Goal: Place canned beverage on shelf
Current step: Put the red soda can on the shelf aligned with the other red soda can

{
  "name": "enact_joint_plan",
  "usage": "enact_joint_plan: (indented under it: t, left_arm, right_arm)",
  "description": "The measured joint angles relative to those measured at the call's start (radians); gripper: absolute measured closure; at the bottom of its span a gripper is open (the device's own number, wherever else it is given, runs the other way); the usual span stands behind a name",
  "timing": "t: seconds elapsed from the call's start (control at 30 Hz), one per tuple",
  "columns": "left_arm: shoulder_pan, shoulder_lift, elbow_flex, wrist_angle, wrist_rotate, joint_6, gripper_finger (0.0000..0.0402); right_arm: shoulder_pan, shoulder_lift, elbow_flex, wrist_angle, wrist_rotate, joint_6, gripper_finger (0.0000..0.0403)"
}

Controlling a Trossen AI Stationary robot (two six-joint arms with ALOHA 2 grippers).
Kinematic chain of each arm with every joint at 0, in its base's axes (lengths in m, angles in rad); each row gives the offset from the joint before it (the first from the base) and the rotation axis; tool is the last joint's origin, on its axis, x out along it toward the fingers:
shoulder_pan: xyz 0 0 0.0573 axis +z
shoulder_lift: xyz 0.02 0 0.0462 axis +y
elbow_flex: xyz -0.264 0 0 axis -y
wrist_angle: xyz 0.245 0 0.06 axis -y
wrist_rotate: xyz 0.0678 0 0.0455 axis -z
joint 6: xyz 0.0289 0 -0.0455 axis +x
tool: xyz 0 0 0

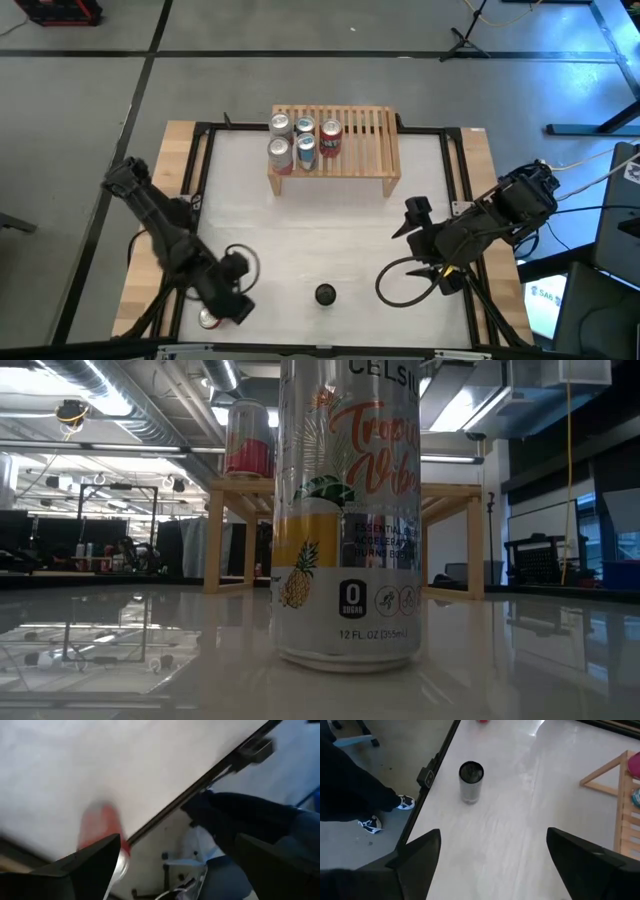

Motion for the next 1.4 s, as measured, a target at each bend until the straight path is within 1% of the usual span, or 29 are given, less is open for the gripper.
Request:
enact_joint_plan:
  t: [0.27, 0.4, 0.47, 0.77, 1.03, 1.1, 1.23, 1.4]
  left_arm:
    - [-0.136, 0.014, 0.0, -0.057, -0.021, -0.267, 0.0018]
    - [-0.184, 0.043, 0.0, -0.057, -0.026, -0.328, 0.0018]
    - [-0.195, 0.064, 0.0, -0.062, -0.011, -0.345, 0.0018]
    - [-0.223, 0.173, 0.0, -0.114, 0.006, -0.32, 0.0018]
    - [-0.235, 0.256, 0.0, -0.118, 0.024, -0.266, 0.0018]
    - [-0.238, 0.268, 0.0, -0.112, 0.011, -0.255, 0.002]
    - [-0.234, 0.273, -0.003, -0.126, -0.037, -0.242, 0.0046]
    - [-0.227, 0.272, -0.008, -0.123, -0.038, -0.206, 0.0102]
  right_arm:
    - [0.0, 0.0, 0.0, 0.001, 0.007, 0.002, 0.0052]
    - [0.0, 0.0, 0.0, 0.001, 0.017, 0.003, 0.0052]
    - [0.0, 0.0, 0.0, 0.001, 0.026, 0.003, 0.0052]
    - [0.0, 0.0, 0.0, 0.001, 0.054, 0.001, 0.0052]
    - [0.0, 0.0, 0.0, 0.001, 0.058, 0.0, 0.0052]
    - [0.0, 0.0, 0.0, 0.001, 0.058, -0.001, 0.0052]
    - [-0.001, 0.0, 0.0, 0.001, 0.058, -0.007, 0.0052]
    - [-0.001, 0.0, 0.0, 0.002, 0.058, -0.007, 0.0052]
